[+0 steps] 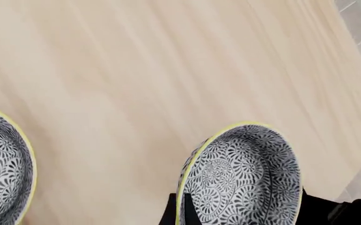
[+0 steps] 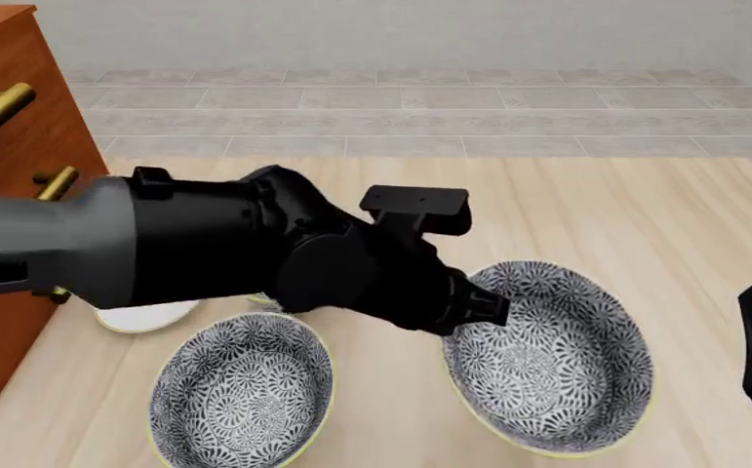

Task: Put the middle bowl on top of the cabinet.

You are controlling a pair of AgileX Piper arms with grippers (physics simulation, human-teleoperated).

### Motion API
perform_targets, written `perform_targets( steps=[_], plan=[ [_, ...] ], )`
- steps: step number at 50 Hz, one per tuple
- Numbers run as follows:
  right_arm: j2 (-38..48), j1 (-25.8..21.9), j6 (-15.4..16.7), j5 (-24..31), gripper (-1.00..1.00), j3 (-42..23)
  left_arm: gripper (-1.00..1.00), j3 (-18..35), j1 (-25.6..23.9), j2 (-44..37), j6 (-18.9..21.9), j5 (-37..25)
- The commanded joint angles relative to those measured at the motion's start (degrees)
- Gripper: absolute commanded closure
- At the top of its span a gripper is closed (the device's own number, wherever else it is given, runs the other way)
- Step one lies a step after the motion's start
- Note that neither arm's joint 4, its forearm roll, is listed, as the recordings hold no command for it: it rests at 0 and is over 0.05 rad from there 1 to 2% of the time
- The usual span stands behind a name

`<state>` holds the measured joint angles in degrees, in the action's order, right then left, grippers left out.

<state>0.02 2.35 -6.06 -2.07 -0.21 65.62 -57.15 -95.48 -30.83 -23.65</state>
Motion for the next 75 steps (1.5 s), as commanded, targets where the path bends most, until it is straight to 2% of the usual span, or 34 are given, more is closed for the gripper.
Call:
perform_targets(
  steps=[1, 10, 25, 36, 43, 56, 57, 58, 59, 71, 75],
  plan=[
    [0.00, 0.02, 0.02, 0.04, -1.00, 0.02, 1.00, 2.07, -0.32, 4.90, 1.54, -4.15],
    [0.00, -0.12, 0.20, 0.25, -1.00, 0.01, 1.00, 2.65, -1.73, 6.84, 0.17, -6.22],
    [0.01, -0.28, 0.32, 0.57, -1.00, 0.06, 1.00, 3.19, 1.93, 11.13, 1.12, -11.56],
    [0.02, -0.15, 0.33, 0.72, -1.00, 0.04, 1.00, 3.48, 4.61, 14.25, 2.28, -12.42],
    [0.02, -0.11, 0.33, 0.68, -1.00, 0.10, 1.00, 3.34, 8.54, 16.22, 4.88, -13.37],
    [0.02, -0.35, 0.63, 0.92, -1.00, 0.01, 1.00, 6.20, 11.11, 18.54, 7.64, -17.54],
    [0.03, -0.36, 0.65, 0.92, -1.00, 0.02, 1.00, 5.99, 13.63, 19.79, 9.87, -17.73],
    [0.03, -0.37, 0.68, 0.94, -1.00, 0.00, 1.00, 6.12, 13.59, 20.04, 9.88, -17.61],
    [0.02, -0.40, 0.70, 0.93, -1.00, 0.02, 1.00, 6.11, 12.00, 18.77, 7.77, -18.45],
    [0.03, -0.43, 1.02, 1.28, -1.00, -0.15, 1.00, 6.04, 11.87, 19.15, 6.88, -19.11],
    [0.03, -0.52, 1.10, 1.17, -1.00, -0.01, 1.00, 5.86, 13.83, 20.15, 7.22, -19.57]
  ],
)
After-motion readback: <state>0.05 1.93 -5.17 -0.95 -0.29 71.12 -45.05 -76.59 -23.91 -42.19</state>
